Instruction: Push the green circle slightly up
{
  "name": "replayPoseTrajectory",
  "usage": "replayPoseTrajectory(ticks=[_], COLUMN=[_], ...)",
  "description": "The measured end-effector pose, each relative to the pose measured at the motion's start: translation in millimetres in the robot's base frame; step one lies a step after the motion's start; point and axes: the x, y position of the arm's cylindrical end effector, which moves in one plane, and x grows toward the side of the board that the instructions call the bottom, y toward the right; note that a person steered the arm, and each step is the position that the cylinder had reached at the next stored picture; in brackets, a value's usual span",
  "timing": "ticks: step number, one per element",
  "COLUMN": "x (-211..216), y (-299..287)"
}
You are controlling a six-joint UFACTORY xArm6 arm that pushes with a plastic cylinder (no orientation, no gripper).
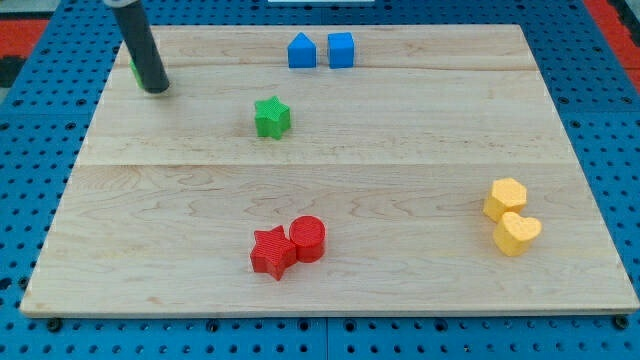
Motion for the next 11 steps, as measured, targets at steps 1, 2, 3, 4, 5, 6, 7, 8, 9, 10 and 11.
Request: replayPoseTrajectory(ticks=[1, 2, 3, 4, 5, 6, 7, 8, 9, 10, 11], x=[-12, 24, -9, -39, -33, -31, -31, -31, -29, -25, -8], y=[0, -45, -50, -6, 0, -3, -4, -4, -4, -4, 11])
